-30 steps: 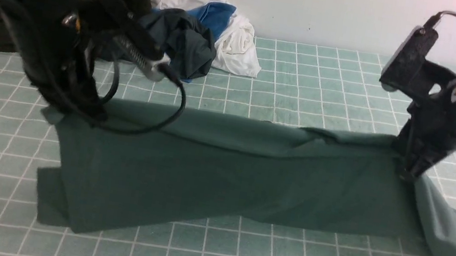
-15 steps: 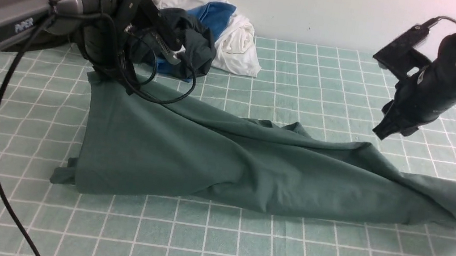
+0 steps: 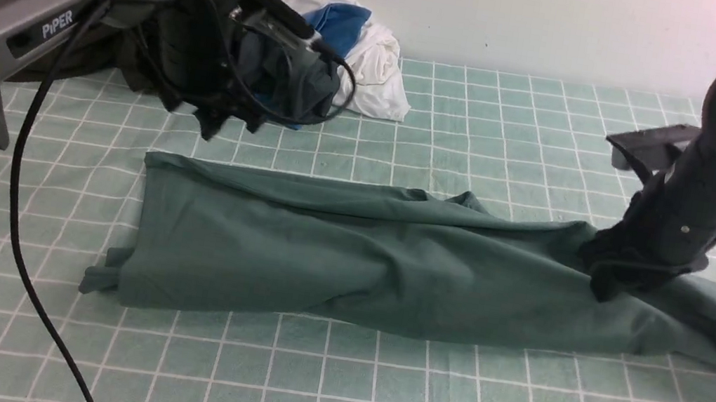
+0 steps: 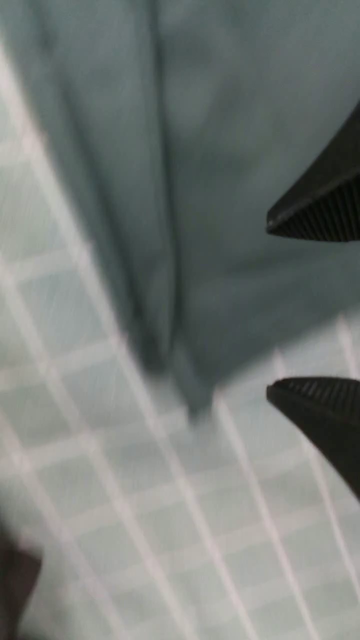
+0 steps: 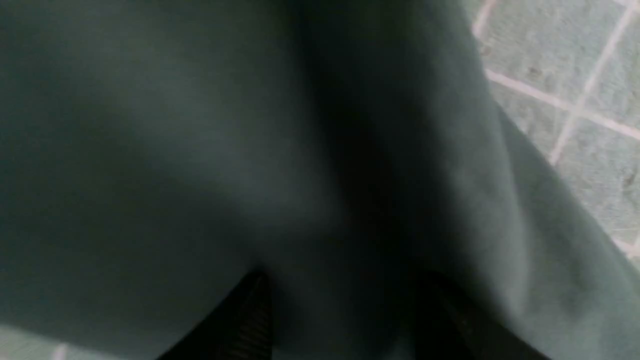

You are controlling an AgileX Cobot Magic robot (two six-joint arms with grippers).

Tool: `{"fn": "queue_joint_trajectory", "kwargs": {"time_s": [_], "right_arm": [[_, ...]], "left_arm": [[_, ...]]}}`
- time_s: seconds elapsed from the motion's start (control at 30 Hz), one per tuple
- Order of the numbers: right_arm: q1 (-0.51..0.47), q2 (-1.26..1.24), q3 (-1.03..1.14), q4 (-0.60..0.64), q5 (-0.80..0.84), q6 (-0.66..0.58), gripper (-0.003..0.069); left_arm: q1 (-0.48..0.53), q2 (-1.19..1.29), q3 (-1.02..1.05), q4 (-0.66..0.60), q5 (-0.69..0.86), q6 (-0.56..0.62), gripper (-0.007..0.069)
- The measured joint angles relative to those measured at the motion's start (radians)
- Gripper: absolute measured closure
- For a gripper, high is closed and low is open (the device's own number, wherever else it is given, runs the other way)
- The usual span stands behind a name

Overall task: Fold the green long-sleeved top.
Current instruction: Use the right arm to clamp the right edge of the fabric

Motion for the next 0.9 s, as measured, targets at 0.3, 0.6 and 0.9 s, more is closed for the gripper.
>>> {"fn": "queue_joint_trajectory", "kwargs": {"time_s": [0.3,0.6,0.9], "right_arm": [[-0.246,0.087,0.023,-0.113,-0.166,0.145,0.0289],[-0.388,-0.045,0.009,0.022,-0.085,0.064,0.0289],[-0.328,-0.156,0.006,0.250,-0.020,-0.099,0.0291]], "left_arm": [[-0.024,0.001,0.354,-0.007,-0.008,0.013,0.0610],[0.003,-0.100,0.551,0.058,-0.076,-0.052,0.0628],[0.012,-0.240,0.610,0.055,-0.234,-0.072,0.0628]]}}
